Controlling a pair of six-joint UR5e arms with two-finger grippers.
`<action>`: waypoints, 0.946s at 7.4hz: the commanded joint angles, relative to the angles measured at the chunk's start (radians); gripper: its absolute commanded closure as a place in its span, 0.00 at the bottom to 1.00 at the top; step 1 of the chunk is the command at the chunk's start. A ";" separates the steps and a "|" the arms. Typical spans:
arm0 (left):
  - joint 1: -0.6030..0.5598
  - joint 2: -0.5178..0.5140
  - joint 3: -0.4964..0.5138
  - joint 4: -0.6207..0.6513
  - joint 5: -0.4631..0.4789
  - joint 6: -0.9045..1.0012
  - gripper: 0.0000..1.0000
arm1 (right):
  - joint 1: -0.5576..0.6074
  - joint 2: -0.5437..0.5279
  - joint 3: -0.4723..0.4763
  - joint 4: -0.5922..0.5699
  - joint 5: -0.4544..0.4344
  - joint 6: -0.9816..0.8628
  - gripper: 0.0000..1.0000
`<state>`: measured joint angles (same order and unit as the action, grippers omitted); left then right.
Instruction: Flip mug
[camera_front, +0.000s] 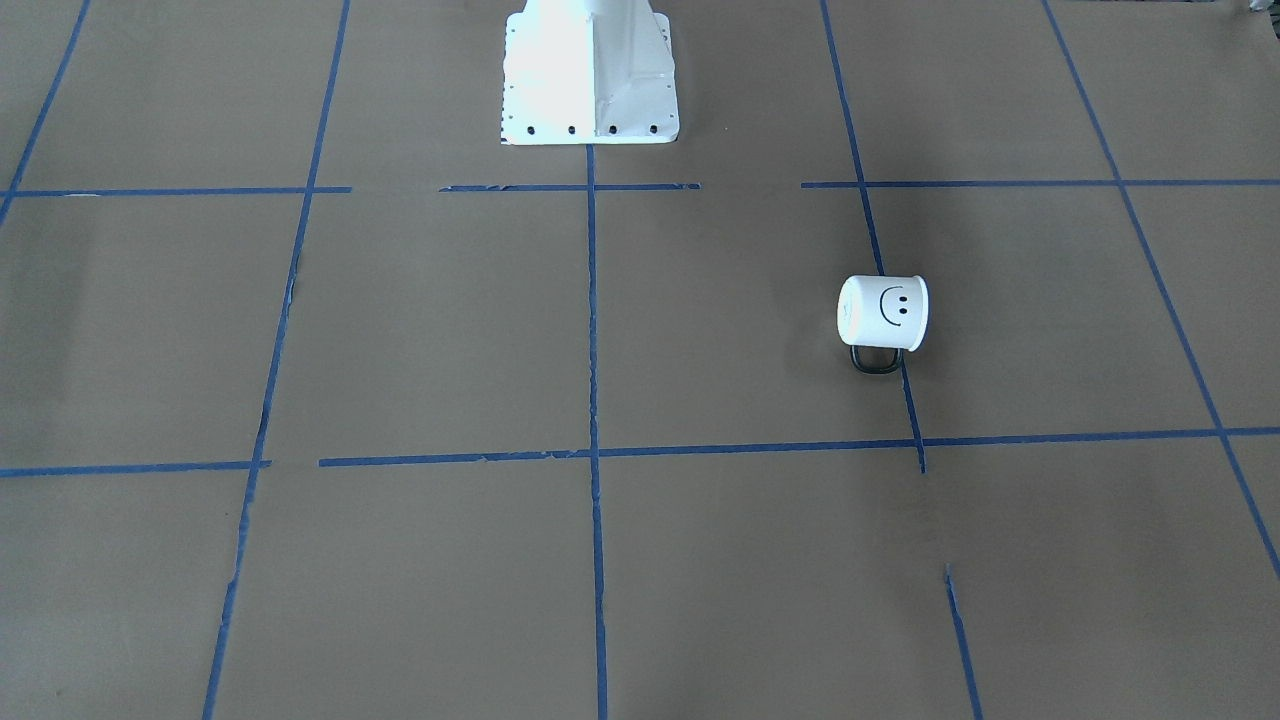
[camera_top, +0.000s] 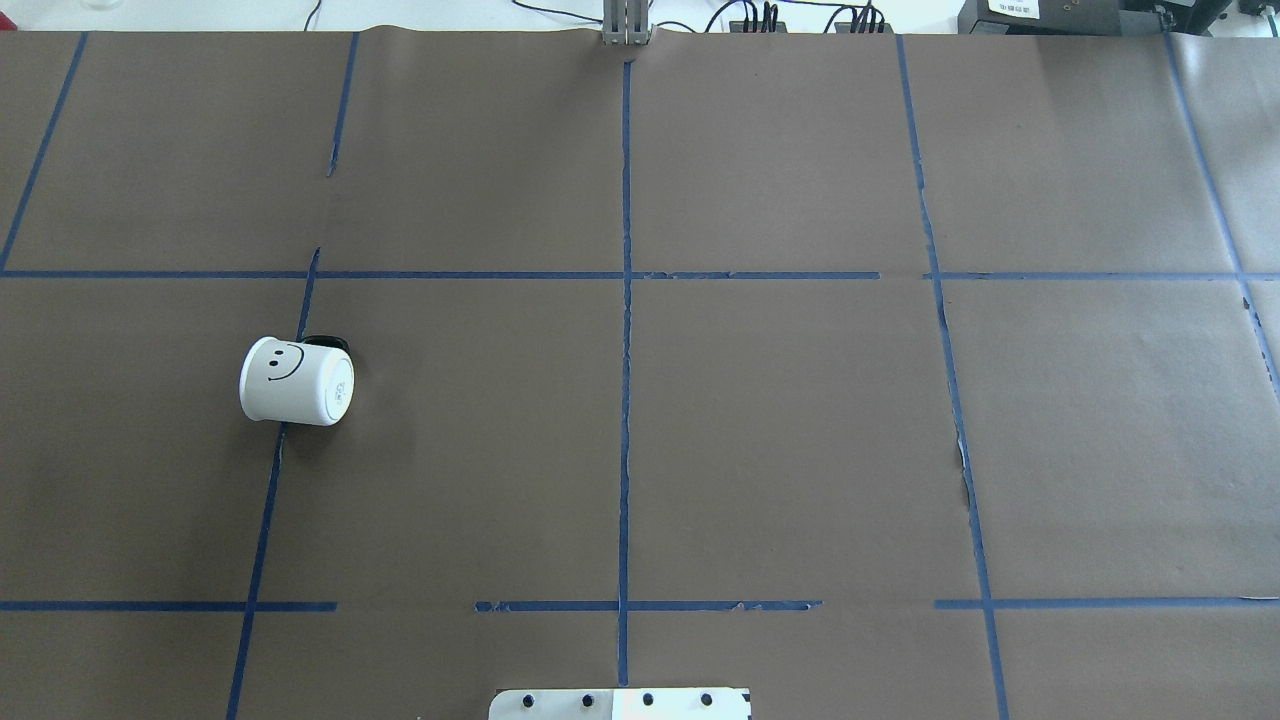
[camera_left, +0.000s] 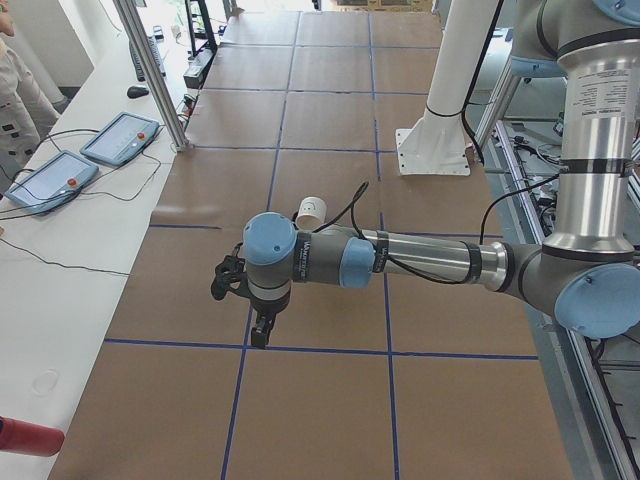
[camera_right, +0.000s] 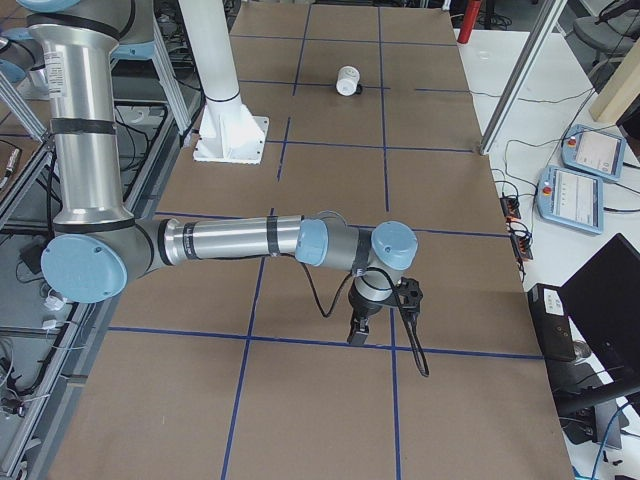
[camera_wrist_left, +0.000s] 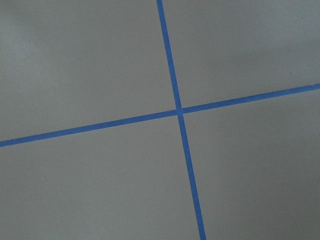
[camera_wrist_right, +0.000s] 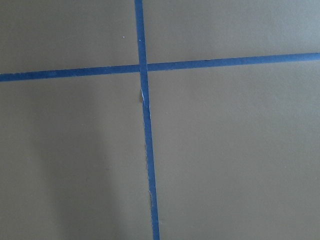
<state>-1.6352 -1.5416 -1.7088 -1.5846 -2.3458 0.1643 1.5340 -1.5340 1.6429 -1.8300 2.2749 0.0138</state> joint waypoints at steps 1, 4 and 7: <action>0.000 0.000 -0.003 -0.040 -0.001 0.003 0.00 | 0.000 0.000 0.000 0.000 0.000 0.000 0.00; 0.035 0.001 0.048 -0.126 0.002 -0.002 0.00 | 0.000 0.000 0.000 0.000 0.000 0.000 0.00; 0.191 -0.005 0.049 -0.265 -0.082 -0.027 0.00 | 0.000 -0.002 0.000 0.000 0.000 0.000 0.00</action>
<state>-1.5189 -1.5498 -1.6606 -1.7644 -2.3706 0.1618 1.5340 -1.5343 1.6429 -1.8301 2.2749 0.0138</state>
